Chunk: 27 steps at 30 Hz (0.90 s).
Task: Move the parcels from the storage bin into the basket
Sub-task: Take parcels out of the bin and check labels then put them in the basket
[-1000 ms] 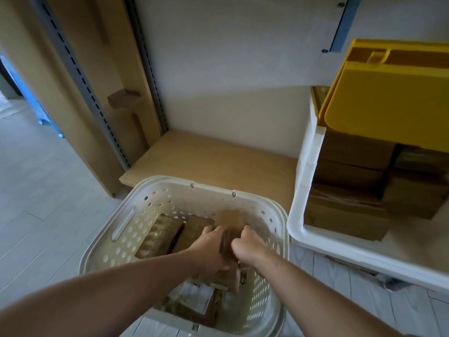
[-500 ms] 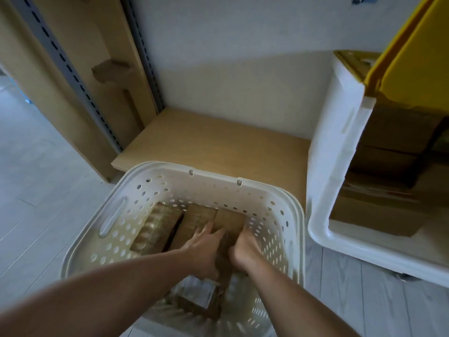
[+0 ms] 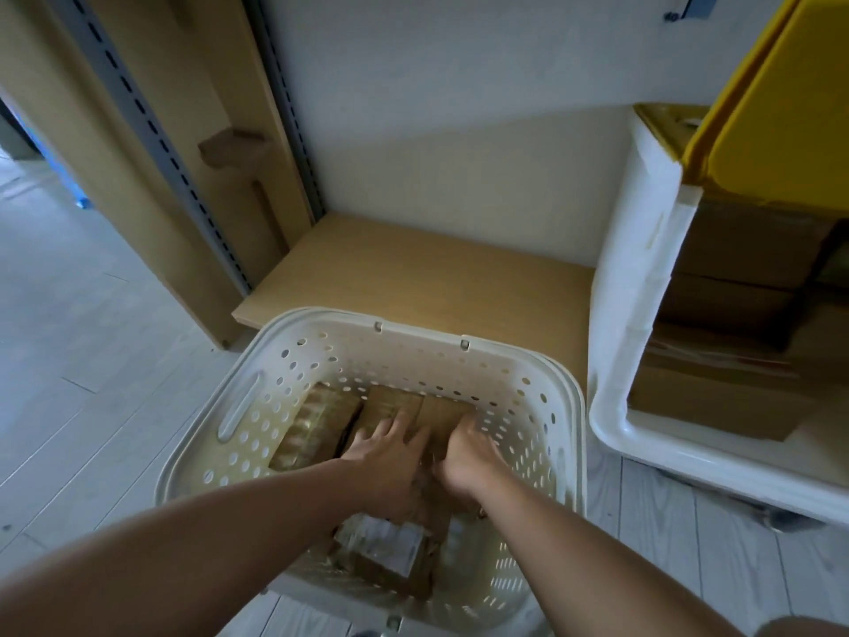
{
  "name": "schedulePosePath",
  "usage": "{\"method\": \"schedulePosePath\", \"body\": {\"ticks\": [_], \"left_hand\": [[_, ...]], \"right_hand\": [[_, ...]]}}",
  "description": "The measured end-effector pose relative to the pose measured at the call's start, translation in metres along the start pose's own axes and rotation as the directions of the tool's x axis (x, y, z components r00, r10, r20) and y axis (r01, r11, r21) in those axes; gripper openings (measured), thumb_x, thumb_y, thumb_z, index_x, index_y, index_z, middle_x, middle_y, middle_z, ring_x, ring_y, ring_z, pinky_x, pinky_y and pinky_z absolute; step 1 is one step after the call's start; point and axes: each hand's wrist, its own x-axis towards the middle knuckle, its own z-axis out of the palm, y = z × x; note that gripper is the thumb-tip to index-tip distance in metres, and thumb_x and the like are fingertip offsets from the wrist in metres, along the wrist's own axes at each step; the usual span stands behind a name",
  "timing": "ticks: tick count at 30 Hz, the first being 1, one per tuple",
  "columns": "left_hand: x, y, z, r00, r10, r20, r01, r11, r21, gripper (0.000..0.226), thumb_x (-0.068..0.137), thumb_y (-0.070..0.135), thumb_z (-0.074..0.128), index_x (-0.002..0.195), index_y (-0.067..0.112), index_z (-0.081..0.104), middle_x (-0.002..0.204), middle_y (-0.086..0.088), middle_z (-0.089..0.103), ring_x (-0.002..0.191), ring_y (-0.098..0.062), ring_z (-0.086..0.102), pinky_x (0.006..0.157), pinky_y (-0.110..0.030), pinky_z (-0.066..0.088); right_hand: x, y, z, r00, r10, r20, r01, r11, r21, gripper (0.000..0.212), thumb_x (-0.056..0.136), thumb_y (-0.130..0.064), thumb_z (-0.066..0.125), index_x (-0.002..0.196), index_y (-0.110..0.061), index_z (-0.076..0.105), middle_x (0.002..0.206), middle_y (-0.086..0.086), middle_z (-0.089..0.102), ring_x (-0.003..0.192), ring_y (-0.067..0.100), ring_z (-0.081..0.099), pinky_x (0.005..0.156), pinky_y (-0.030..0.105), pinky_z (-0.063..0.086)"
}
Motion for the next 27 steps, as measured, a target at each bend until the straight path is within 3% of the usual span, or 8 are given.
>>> {"method": "schedulePosePath", "body": {"ticks": [4,6,9,12,16,20,24,27], "left_hand": [[-0.025,-0.017,-0.010,0.999,-0.023,-0.033,0.023,1.000,-0.002,0.070,0.092,0.037,0.055,0.152,0.026,0.022,0.158,-0.007,0.016,0.148,-0.035,0.024,0.115,-0.054,0.031],[-0.042,-0.020,-0.022,1.000,0.016,0.019,-0.016,1.000,0.000,0.054,0.097,0.033,0.052,0.148,0.019,0.038,0.156,-0.008,0.030,0.146,-0.031,0.031,0.115,-0.043,0.032],[-0.068,-0.017,-0.042,0.992,0.054,0.111,-0.041,0.993,-0.112,0.039,0.097,0.025,0.063,0.132,0.011,0.056,0.128,-0.011,0.059,0.105,-0.019,0.056,0.083,-0.025,0.042],[-0.089,-0.019,-0.057,0.998,0.045,-0.034,-0.053,0.961,-0.271,0.025,0.098,0.021,0.057,0.123,0.022,0.060,0.113,-0.001,0.064,0.085,-0.009,0.052,0.075,-0.023,0.044],[-0.108,-0.003,-0.077,0.966,0.061,-0.251,-0.145,0.933,-0.329,0.047,0.098,0.012,0.056,0.137,0.038,0.054,0.114,0.018,0.061,0.101,-0.002,0.060,0.086,-0.022,0.053],[-0.124,0.029,-0.098,0.866,0.060,-0.496,-0.299,0.858,-0.418,0.029,0.097,0.012,0.060,0.121,0.028,0.066,0.109,0.017,0.068,0.098,0.005,0.063,0.087,-0.016,0.053],[-0.139,0.064,-0.122,0.691,0.017,-0.723,-0.504,0.729,-0.464,0.019,0.097,0.014,0.062,0.104,0.029,0.071,0.095,0.022,0.072,0.093,0.006,0.067,0.076,-0.012,0.051],[-0.144,0.096,-0.139,0.577,0.020,-0.816,-0.582,0.712,-0.394,0.014,0.098,0.014,0.062,0.103,0.025,0.070,0.094,0.020,0.070,0.092,0.004,0.066,0.073,-0.006,0.047]], "right_hand": [[-0.035,-0.003,-0.018,0.992,-0.123,0.007,0.123,0.992,-0.031,0.080,0.095,-0.016,0.061,0.160,-0.009,0.015,0.158,0.021,0.034,0.142,0.037,0.042,0.111,0.040,0.041],[-0.054,-0.007,-0.027,0.980,-0.198,0.019,0.198,0.980,-0.021,0.079,0.094,-0.014,0.059,0.160,-0.016,0.016,0.160,0.015,0.032,0.143,0.035,0.040,0.113,0.041,0.041],[-0.078,-0.013,-0.043,0.945,-0.326,0.021,0.326,0.945,-0.016,0.067,0.093,-0.013,0.059,0.154,-0.022,0.033,0.155,0.007,0.041,0.138,0.028,0.045,0.107,0.039,0.044],[-0.102,-0.013,-0.061,0.904,-0.424,0.054,0.425,0.905,-0.004,0.056,0.095,-0.011,0.056,0.148,-0.025,0.041,0.146,0.004,0.048,0.128,0.024,0.051,0.091,0.034,0.045],[-0.133,-0.007,-0.091,0.846,-0.533,0.022,0.533,0.846,0.024,0.020,0.096,-0.019,0.057,0.115,-0.025,0.061,0.109,0.001,0.067,0.100,0.021,0.064,0.076,0.033,0.051],[-0.163,0.006,-0.130,0.781,-0.615,-0.110,0.623,0.779,0.069,0.022,0.091,-0.019,0.065,0.113,-0.022,0.070,0.105,-0.002,0.074,0.098,0.015,0.068,0.090,0.034,0.056],[-0.192,0.022,-0.161,0.713,-0.669,-0.210,0.701,0.673,0.234,0.022,0.089,-0.012,0.073,0.110,-0.017,0.070,0.097,-0.004,0.075,0.089,0.008,0.070,0.072,0.020,0.052],[-0.209,0.038,-0.179,0.680,-0.670,-0.298,0.731,0.590,0.343,0.027,0.090,-0.009,0.073,0.115,-0.016,0.067,0.100,0.001,0.076,0.093,0.013,0.072,0.075,0.023,0.055]]}}
